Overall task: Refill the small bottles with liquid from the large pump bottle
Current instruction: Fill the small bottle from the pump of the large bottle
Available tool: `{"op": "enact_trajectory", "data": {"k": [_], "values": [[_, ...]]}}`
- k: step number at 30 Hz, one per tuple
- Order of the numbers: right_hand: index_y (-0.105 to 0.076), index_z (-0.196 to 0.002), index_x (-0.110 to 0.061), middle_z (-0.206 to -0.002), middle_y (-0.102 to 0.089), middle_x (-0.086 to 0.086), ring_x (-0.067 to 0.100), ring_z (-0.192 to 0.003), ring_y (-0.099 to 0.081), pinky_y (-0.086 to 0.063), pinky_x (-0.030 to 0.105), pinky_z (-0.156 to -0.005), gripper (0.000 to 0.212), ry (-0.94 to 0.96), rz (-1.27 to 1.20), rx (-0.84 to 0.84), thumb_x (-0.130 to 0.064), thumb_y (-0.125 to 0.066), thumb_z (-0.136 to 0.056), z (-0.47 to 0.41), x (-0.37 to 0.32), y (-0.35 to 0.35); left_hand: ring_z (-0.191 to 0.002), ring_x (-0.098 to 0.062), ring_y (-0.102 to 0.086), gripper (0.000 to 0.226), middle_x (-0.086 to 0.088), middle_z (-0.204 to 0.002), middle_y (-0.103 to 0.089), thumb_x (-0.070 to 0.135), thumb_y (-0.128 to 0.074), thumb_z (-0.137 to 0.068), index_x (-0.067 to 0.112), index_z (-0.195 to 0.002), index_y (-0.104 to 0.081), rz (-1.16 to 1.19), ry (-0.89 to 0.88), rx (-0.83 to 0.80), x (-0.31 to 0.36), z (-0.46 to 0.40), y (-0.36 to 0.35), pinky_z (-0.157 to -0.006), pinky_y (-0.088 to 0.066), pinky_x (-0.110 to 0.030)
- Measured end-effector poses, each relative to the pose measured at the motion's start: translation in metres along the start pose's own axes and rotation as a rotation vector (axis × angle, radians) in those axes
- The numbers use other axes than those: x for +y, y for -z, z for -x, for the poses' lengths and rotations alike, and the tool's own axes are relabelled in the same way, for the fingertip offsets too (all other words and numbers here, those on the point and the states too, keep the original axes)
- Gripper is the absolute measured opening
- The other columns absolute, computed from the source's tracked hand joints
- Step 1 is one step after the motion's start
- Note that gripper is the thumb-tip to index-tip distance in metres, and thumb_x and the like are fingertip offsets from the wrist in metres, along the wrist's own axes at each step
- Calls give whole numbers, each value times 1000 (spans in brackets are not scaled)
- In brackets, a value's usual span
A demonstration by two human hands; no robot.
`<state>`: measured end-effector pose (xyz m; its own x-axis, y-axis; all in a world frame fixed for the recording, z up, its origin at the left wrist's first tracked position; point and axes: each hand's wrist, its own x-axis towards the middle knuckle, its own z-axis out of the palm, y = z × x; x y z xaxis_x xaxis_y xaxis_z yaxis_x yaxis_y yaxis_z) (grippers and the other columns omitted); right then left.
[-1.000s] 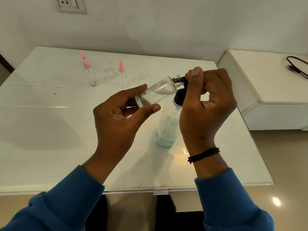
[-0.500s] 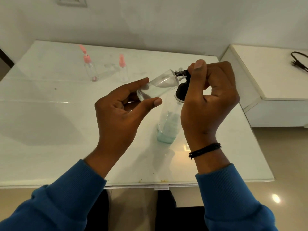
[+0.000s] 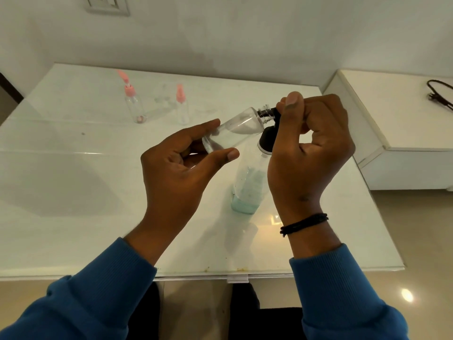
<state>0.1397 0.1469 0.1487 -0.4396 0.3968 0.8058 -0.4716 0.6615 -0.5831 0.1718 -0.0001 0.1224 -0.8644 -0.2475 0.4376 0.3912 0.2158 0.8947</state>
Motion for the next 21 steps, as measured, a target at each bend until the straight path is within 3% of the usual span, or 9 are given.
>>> {"op": "enact_trajectory", "data": {"k": [21], "values": [[-66, -71, -6, -76, -56, -5, 25, -68, -53, -43, 55, -58, 30, -19, -37, -6, -14, -60, -100, 4, -1, -1, -104, -8, -72, 45, 7, -113, -73, 22, -86, -78, 15, -119, -70, 8, 21, 1, 2, 0, 0, -83, -59, -19]]}}
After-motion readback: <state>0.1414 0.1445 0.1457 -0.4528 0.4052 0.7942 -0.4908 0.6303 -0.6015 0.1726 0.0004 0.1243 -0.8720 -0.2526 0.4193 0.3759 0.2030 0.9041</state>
